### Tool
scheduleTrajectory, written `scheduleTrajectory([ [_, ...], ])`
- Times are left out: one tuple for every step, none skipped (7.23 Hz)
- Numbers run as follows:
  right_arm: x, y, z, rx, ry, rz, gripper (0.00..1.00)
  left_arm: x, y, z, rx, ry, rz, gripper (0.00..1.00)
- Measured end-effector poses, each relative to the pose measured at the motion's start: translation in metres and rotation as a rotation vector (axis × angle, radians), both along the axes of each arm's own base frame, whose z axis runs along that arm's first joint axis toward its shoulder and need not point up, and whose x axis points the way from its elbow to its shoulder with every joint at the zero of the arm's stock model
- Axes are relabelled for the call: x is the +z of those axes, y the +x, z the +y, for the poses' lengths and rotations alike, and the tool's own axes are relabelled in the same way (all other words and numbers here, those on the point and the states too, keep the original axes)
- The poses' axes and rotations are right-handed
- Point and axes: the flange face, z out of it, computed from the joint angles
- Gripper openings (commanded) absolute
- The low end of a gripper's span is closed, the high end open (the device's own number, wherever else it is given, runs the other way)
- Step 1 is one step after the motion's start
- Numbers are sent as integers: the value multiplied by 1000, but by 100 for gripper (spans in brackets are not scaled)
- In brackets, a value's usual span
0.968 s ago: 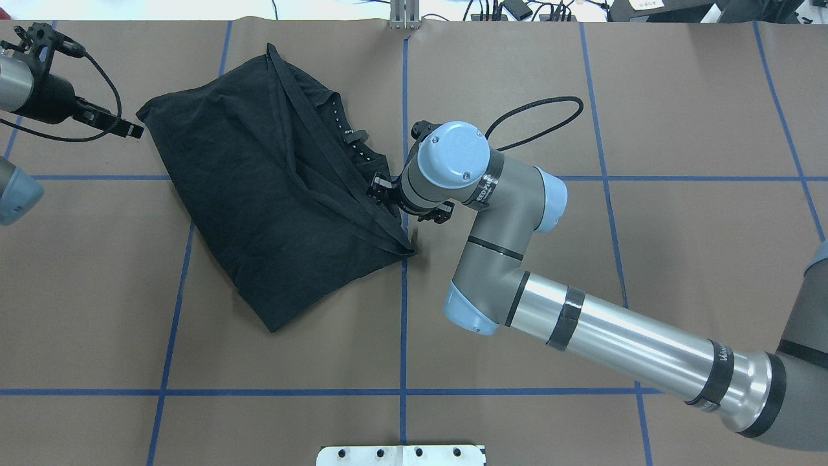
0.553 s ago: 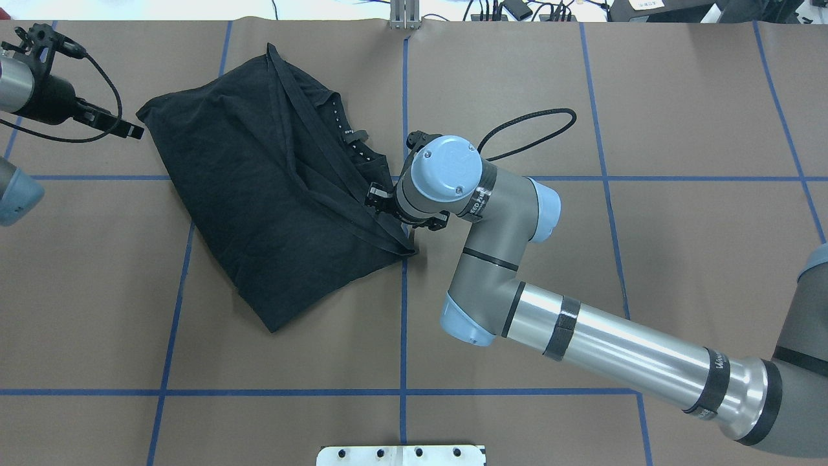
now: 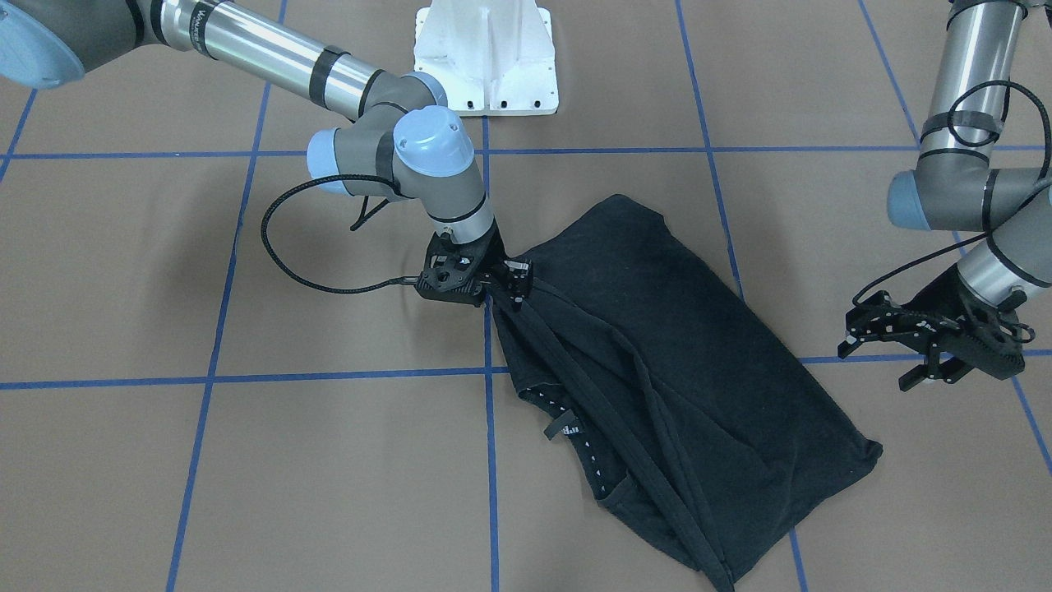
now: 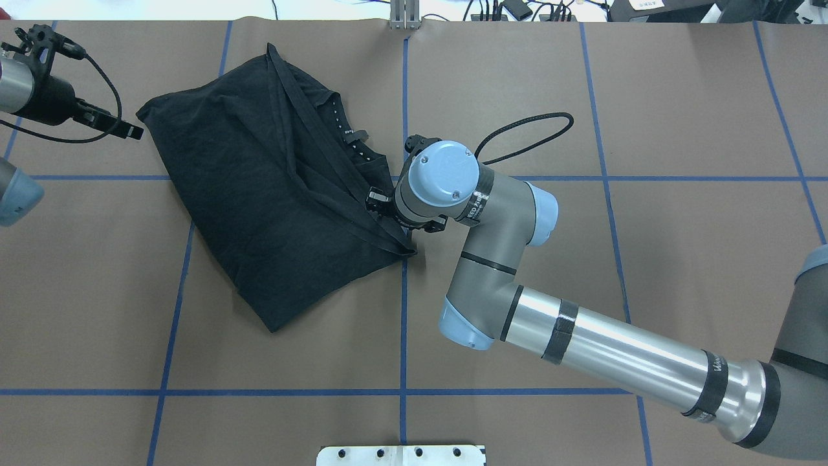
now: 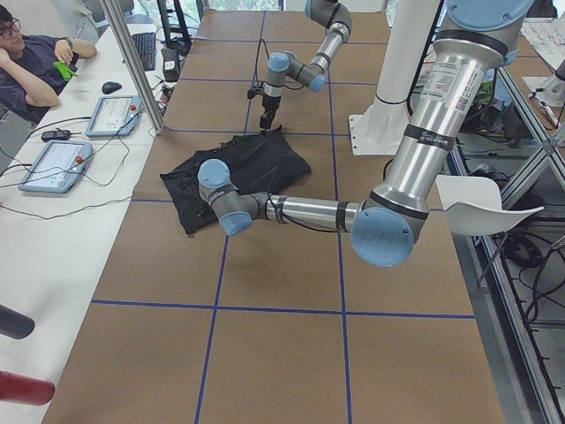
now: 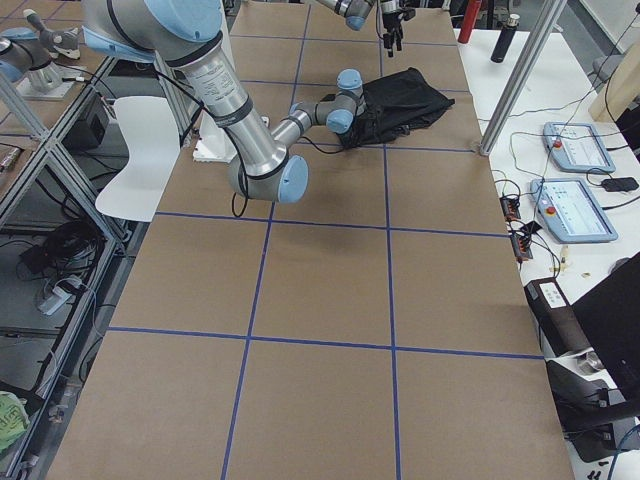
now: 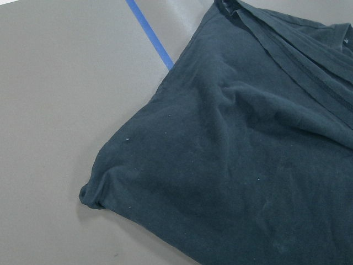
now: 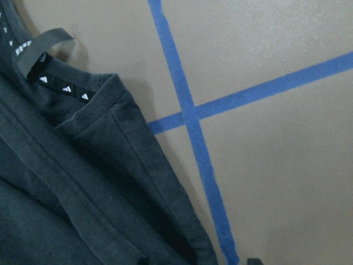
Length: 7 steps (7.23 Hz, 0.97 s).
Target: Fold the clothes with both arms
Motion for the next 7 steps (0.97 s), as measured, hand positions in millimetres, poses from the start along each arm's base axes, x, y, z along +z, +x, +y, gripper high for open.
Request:
scheduleTrajectory([
  [0, -1, 1, -2, 0, 1, 61, 0, 0, 0, 0, 0, 0, 100],
  [1, -2, 3, -3, 1, 3, 61, 0, 0, 0, 0, 0, -1, 100],
  [1, -4, 5, -2, 4, 6, 54, 0, 0, 0, 0, -1, -1, 100],
  [0, -5, 5, 0, 8, 7, 44, 1, 0, 0, 0, -1, -1, 100],
  [-1, -5, 5, 1, 10, 6, 42, 1, 0, 0, 0, -1, -1, 100],
  [-2, -6, 5, 2, 11, 6, 42, 2, 0, 0, 0, -1, -2, 100],
  [-2, -6, 5, 2, 11, 7, 42, 2, 0, 0, -1, -2, -3, 100],
])
